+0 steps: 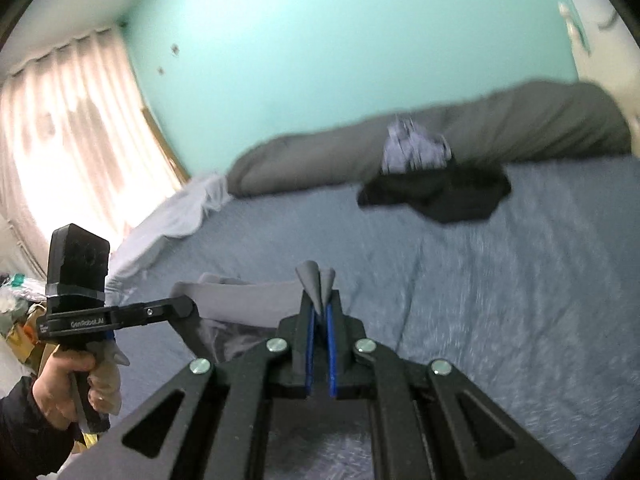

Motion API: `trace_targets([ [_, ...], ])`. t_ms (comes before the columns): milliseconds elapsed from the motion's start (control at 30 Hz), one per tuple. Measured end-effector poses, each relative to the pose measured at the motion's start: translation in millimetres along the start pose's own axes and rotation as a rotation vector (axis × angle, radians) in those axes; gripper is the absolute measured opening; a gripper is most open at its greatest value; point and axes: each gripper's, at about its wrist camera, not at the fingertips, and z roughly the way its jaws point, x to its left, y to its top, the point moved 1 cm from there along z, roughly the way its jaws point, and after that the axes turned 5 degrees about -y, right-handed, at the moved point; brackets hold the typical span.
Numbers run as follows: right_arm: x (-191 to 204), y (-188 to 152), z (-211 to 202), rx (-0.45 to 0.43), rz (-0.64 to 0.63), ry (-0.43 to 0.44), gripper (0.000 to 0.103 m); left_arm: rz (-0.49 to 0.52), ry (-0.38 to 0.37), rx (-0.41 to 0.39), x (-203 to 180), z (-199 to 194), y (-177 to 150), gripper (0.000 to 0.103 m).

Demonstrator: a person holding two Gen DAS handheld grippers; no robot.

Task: Fold clothes
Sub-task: 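Open the right gripper, grasp the strip end beside the left gripper, lift both, then carry the folded grey garment with both grippers toward the clothes stack by the headboard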

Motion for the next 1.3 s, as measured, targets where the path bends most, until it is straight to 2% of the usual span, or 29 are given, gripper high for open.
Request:
trace_targets([
  [167, 21, 33, -59, -0.075, -0.034, -0.01, 0.005, 0.029, -0.038, -0.057, -52, -35, 22, 0.006],
  [367, 41, 59, -118, -0.145, -0.075, -0.022, 0.005, 0.085, -0.062, -0.087, -106, -65, 39, 0.006],
  [600, 57, 75, -168, -0.195, -0.115, -0.018, 0.005, 0.122, -0.046, -0.092, -148, -90, 41, 0.006],
  [1000, 57, 82, -198, -0.213, -0.131, -0.05, 0.005, 0.198, 0.023, -0.099, -198, -102, 42, 0.006],
  [1300, 55, 85, -211, -0.21, -0.133, -0.063, 0.005, 0.228, 0.042, -0.094, -221, -101, 41, 0.006],
])
